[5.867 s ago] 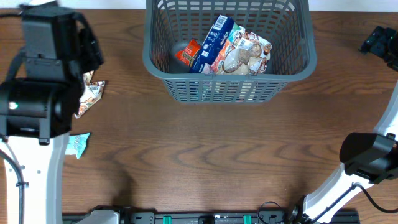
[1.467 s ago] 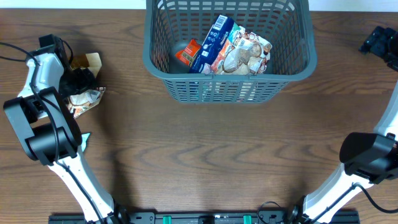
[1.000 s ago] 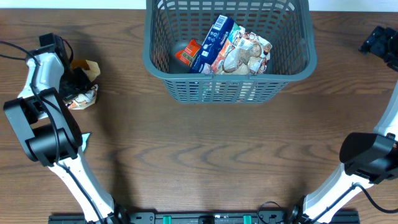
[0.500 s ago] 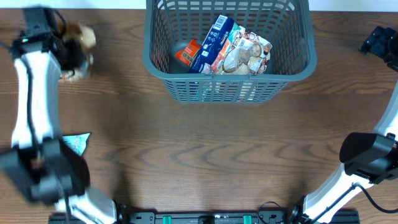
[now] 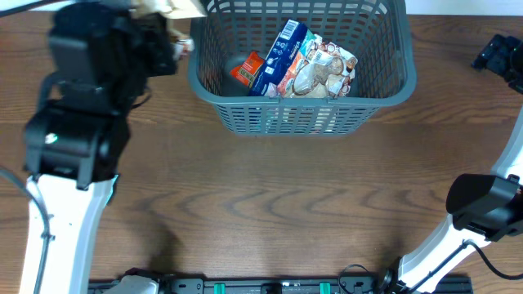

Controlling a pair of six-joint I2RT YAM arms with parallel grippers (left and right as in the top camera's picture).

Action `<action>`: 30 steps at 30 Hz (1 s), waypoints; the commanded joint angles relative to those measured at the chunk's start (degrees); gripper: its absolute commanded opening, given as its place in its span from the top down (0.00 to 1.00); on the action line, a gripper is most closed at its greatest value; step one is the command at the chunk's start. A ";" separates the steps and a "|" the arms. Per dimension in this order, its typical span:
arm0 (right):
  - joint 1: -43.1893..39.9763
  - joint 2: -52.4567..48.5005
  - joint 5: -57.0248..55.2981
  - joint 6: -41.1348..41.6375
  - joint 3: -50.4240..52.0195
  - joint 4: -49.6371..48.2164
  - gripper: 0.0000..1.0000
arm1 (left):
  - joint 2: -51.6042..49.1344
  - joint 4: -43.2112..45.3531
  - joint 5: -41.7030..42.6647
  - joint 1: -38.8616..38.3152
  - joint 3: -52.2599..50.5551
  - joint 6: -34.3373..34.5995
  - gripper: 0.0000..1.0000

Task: Pack container
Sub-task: 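Lift the pouch and carry it over the basket, then release the pouch into the basket and raise the left gripper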

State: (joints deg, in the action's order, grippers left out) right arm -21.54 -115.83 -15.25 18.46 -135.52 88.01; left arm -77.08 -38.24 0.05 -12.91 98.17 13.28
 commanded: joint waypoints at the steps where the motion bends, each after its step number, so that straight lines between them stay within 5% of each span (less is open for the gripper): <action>1: -0.17 0.31 -0.83 0.59 0.22 0.07 0.01 | -3.32 2.64 -0.48 -3.54 0.44 0.35 0.94; 18: -0.17 0.31 -0.83 0.59 0.22 0.07 0.01 | -17.51 11.82 -0.44 -17.46 0.44 2.05 0.94; 30: -0.17 0.31 -0.83 0.61 0.22 0.07 0.01 | -29.57 11.58 -0.48 -17.88 0.44 1.99 0.94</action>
State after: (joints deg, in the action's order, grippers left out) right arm -21.52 -115.83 -15.25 18.46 -135.50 88.01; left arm -105.69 -27.20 0.01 -31.22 98.06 14.83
